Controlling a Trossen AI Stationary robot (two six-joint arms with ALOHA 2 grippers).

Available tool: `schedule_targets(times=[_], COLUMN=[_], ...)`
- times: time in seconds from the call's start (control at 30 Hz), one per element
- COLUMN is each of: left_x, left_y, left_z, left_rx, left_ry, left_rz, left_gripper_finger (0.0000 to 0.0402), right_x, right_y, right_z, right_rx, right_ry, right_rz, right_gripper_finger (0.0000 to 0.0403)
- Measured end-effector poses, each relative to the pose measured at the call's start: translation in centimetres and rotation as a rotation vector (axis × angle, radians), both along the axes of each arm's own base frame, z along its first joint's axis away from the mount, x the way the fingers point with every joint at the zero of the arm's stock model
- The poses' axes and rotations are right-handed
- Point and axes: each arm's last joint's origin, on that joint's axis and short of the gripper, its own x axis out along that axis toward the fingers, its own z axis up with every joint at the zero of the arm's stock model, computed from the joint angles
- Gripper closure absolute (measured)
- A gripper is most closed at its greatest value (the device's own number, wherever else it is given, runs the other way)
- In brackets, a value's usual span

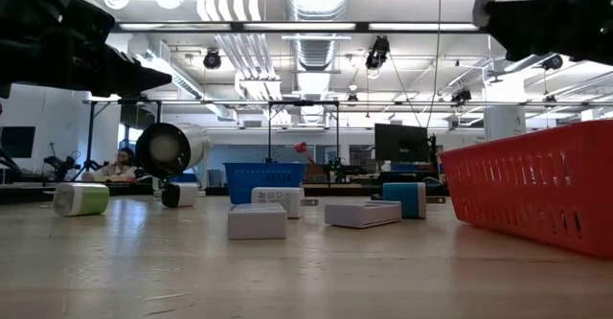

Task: Pick & Place Office items
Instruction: Put the right white charger adapter into the red bin

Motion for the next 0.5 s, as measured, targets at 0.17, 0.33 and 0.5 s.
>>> schedule_targets(times=[0.17, 0.33, 0.5], left_x=[0.0, 0.0, 0.0], left_y=[0.0, 0.0, 0.0], left_z=[0.0, 0.0, 0.0], left_rx=[0.012, 0.019, 0.018], left_ry=[0.001, 0.003, 0.002], left_rz=[-0.001, -0.001, -0.001], left_gripper_finger=[0.0389, 0.0389, 0.0389], right_x=[0.08, 0.36, 0.51], right_y=[-0.03, -0.13, -0.19], right_z=[-0.1, -0.34, -0.45], right_rx=[0.005, 0.024, 0.028], right_ry=[0.013, 0.041, 0.055], right_rz=[-0.001, 0.001, -0.001], right_gripper_finger=[0.0201, 0.0201, 0.0201])
